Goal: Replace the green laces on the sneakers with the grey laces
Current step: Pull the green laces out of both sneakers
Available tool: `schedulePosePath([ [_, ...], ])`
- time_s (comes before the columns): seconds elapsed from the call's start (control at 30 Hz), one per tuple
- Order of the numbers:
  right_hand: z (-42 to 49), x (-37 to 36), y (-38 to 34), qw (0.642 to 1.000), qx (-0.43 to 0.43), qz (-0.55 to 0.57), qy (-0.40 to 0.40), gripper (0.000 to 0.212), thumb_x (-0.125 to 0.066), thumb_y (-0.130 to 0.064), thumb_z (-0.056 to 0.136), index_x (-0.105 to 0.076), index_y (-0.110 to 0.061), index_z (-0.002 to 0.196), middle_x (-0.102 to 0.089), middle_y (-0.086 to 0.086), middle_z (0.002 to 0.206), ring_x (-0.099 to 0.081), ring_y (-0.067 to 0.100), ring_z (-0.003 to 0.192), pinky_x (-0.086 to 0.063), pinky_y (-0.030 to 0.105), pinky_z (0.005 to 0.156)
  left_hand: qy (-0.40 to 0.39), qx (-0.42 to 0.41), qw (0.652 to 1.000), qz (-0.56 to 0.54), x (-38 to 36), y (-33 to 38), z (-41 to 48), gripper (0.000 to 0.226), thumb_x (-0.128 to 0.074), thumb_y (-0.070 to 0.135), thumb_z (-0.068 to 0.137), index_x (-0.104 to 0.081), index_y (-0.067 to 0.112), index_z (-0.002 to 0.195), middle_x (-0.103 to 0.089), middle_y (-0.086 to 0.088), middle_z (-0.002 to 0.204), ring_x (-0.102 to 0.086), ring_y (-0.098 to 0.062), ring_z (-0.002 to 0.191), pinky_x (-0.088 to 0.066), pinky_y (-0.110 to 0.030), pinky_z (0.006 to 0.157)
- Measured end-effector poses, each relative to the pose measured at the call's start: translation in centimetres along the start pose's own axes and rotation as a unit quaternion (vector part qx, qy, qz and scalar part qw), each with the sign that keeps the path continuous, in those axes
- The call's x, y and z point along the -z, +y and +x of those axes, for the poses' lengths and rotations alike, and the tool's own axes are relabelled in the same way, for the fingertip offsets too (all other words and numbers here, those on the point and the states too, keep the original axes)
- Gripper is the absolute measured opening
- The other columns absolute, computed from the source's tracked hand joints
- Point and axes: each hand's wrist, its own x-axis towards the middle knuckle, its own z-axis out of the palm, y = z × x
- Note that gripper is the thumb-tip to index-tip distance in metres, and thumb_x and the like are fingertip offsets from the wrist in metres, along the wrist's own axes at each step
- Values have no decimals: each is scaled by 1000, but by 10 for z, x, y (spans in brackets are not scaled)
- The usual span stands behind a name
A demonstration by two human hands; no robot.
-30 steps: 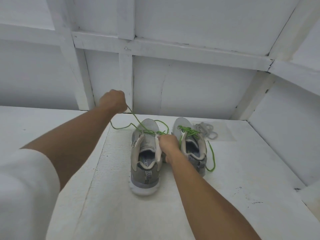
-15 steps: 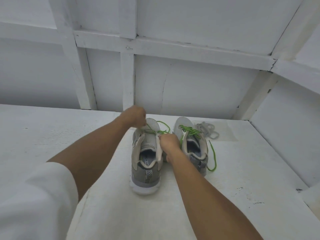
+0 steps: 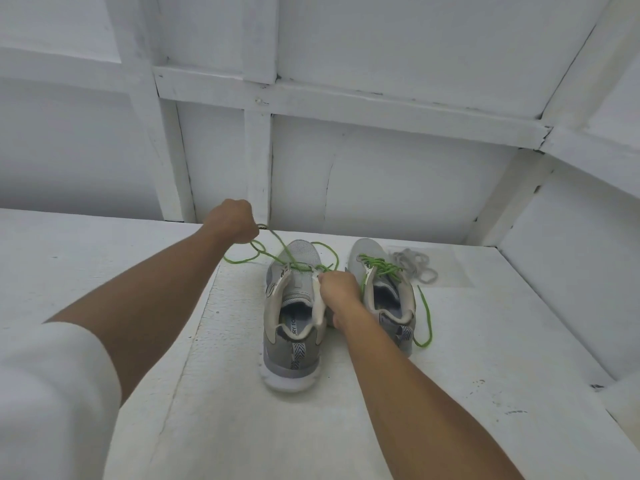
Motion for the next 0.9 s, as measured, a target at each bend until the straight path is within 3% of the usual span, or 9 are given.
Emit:
schedulePosePath([
  [0.13, 1, 3, -2, 998, 13, -55, -10, 38, -28, 0, 97, -59, 2, 120, -57, 17, 123, -53, 28, 115, -42, 30, 87, -13, -21, 1000, 17, -4, 14, 2, 33, -60, 17, 84, -59, 8, 116, -61, -12, 116, -59, -30, 97, -46, -32, 71],
  [0.27, 2, 2, 0, 998, 18, -58, -3, 32, -34, -6, 98, -61, 1, 113, -59, 17, 116, -55, 24, 101, -42, 29, 74, -61, -80, 995, 18, -18, 29, -4, 51, -63, 29, 88, -50, 18, 136, -54, -10, 134, -56, -30, 116, -49, -37, 93],
  [0.37, 6, -1, 2, 1000, 15, -23, -6, 30, -34, -5, 99, -62, 4, 107, -59, 17, 111, -55, 27, 104, -39, 29, 78, -86, -71, 993, 49, -33, 31, -10, 42, -58, 31, 91, -56, 10, 127, -58, -10, 127, -56, -29, 114, -49, -37, 90],
  [0.5, 7, -2, 5, 1000, 21, -6, 10, 21, -46, -14, 97, -63, -1, 96, -58, 10, 91, -52, 24, 86, -39, 29, 73, -119, -9, 993, 9, -43, 13, -18, 34, -47, 32, 97, -61, 7, 80, -62, -4, 70, -62, -21, 67, -46, -27, 65],
  [0.57, 8, -2, 5, 999, 26, -16, 9, 25, -46, -17, 98, -64, 0, 102, -61, 11, 96, -53, 24, 88, -40, 28, 75, -151, 40, 987, -40, -40, 2, -20, 41, -42, 27, 99, -61, 9, 68, -64, -1, 63, -60, -16, 52, -45, -24, 57],
  [0.7, 9, 0, 2, 996, 44, -75, 7, 29, -45, -16, 98, -64, 3, 107, -65, 17, 111, -52, 24, 88, -39, 28, 75, -232, 155, 953, -116, -31, -27, -23, 27, -35, 9, 99, -55, -4, 87, -60, -16, 72, -58, -25, 58, -55, -30, 59],
  [0.77, 10, 3, -2, 992, 58, -113, -11, 30, -44, -15, 97, -63, 4, 109, -63, 19, 113, -55, 26, 92, -39, 27, 74, -247, 182, 943, -129, -25, -39, -28, 24, -35, 12, 100, -52, -3, 90, -64, -17, 79, -60, -25, 56, -50, -25, 44],
  [0.83, 9, 7, -10, 984, 74, -159, -38, 26, -46, -13, 95, -63, 4, 104, -63, 18, 107, -57, 30, 95, -38, 27, 72, -254, 175, 944, -120, -19, -44, -29, 24, -42, 18, 101, -58, 1, 94, -69, -14, 95, -67, -23, 59, -44, -20, 39],
  [0.9, 9, 9, -19, 976, 90, -192, -58, 15, -48, -13, 90, -60, -2, 89, -59, 16, 91, -55, 29, 85, -41, 29, 69, -226, 146, 953, -142, -13, -40, -27, 15, -53, 14, 98, -60, 2, 103, -67, -11, 98, -70, -24, 71, -53, -25, 48],
])
